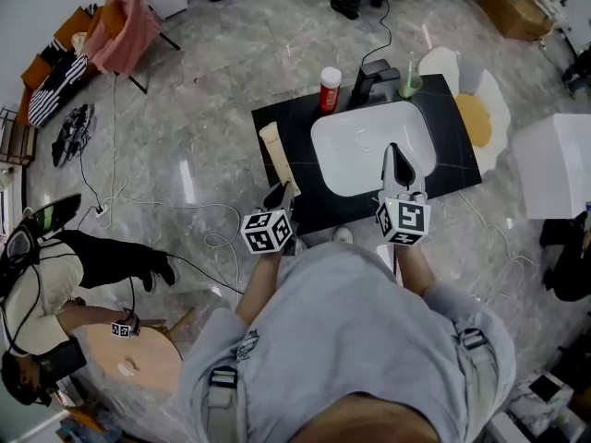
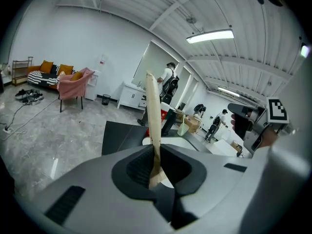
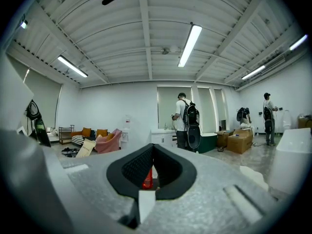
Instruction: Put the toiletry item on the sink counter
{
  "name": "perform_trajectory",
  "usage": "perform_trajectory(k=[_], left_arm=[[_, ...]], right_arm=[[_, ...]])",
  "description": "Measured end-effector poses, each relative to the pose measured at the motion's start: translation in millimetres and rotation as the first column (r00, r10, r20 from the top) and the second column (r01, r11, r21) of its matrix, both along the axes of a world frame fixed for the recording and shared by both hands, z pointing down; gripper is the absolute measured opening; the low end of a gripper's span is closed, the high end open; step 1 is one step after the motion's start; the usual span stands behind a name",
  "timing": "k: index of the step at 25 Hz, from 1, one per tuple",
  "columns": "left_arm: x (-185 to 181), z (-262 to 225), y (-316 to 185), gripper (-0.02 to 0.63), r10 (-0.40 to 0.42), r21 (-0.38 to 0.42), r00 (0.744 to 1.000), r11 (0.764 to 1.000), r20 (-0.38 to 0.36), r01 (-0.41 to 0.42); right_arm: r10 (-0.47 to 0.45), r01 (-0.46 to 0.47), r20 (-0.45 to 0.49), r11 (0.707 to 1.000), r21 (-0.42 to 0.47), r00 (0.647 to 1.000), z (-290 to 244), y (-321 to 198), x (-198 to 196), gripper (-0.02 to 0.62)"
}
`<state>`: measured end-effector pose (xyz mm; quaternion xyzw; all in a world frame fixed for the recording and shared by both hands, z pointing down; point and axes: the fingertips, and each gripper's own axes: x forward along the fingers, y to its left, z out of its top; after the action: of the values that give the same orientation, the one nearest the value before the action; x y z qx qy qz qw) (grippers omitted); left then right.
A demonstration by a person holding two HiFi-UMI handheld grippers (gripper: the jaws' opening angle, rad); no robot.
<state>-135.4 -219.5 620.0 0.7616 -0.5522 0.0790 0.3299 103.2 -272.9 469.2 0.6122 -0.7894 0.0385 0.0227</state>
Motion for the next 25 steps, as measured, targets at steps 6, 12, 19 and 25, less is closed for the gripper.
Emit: perform_trajectory(k=[6, 12, 19, 25], left_arm=[[-3, 22, -2, 0.035, -0.007, -0.055, 1.0, 0.998, -0.019, 0.006], [0, 37, -2, 0.035, 0.005, -0.087, 1.0, 0.996, -0.009, -0.006], [-2, 53, -3, 0.035, 0.0, -0.123, 1.0, 0.992, -0.007, -0.001], [-5, 71, 1, 0.035, -0.007, -0.164, 1.0, 0.986, -0.01, 0.005]], right_arm=[[0.018, -0.018, -0.005, 1.0, -0.007, 1.0, 2, -1, 5, 0.005], [0.045, -0.045, -0.011, 0.999, -0.017, 0.999, 5, 0, 15, 0.005], [0.051, -0.051, -0.016, 0.998, -0.027, 0.999, 9, -3, 16, 0.005], [0.053, -0.054, -0.019, 0.998, -0.028, 0.998, 10, -3, 17, 0.005]])
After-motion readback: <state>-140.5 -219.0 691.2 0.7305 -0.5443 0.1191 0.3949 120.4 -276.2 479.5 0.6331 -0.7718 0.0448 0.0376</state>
